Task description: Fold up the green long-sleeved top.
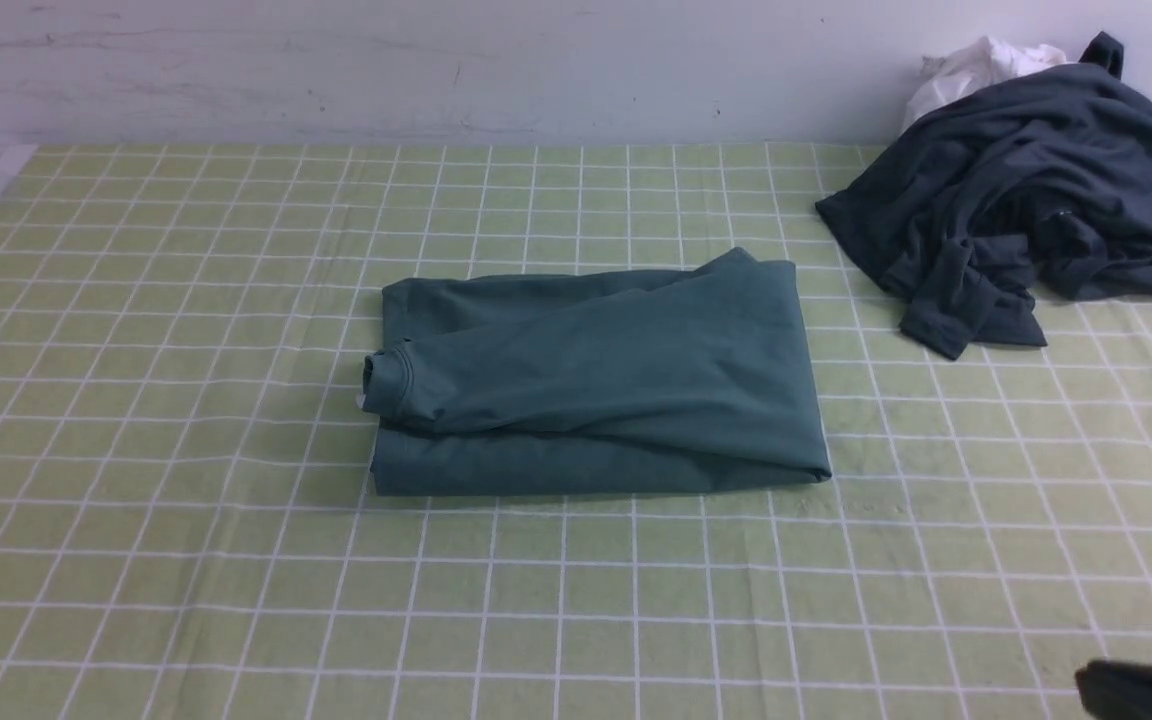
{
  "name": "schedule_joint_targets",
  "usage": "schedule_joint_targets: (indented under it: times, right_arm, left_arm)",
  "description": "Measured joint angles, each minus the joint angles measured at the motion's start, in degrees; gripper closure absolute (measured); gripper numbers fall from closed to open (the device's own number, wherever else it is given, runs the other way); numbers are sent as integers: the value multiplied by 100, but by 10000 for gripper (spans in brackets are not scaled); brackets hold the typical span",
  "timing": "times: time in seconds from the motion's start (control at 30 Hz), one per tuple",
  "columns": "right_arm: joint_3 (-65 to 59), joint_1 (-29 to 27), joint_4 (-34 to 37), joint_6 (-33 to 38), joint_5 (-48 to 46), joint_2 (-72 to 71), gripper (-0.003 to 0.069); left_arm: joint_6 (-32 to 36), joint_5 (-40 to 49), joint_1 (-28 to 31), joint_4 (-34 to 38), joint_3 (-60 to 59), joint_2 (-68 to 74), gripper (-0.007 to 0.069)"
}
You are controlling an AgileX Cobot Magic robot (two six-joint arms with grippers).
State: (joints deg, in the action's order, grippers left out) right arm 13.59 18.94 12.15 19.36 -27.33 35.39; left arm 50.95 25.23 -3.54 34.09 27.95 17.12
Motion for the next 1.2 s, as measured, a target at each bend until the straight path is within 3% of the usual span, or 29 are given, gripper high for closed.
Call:
schedule_joint_targets:
  times: [0.2,0.3,0.43,0.6,0.87,1.0,1.2]
  right_arm:
    - [-398,0,-50,0,237,-94,670]
    - [-702,-64,-29,0,868,-483,669]
    - [-1424,-438,117,0,2436,-1569,669]
    - [-1508,-1005,253,0,3106,-2701,669]
    - [-1512,-2265,224,0,1949,-3592,669]
    - [-1512,-2462,-233,-310,832,-3592,669]
    - [-1507,-2463,-412,-670,670,-3592,669]
  left_arm:
    - [0,0,0,0,0,0,629]
    - [0,5,0,5,0,0,629]
    - [0,5,0,12,0,0,629]
    - [0,5,0,18,0,0,629]
    - [0,5,0,18,0,0,629]
    - [0,5,0,18,0,0,629]
    - [0,5,0,18,0,0,629]
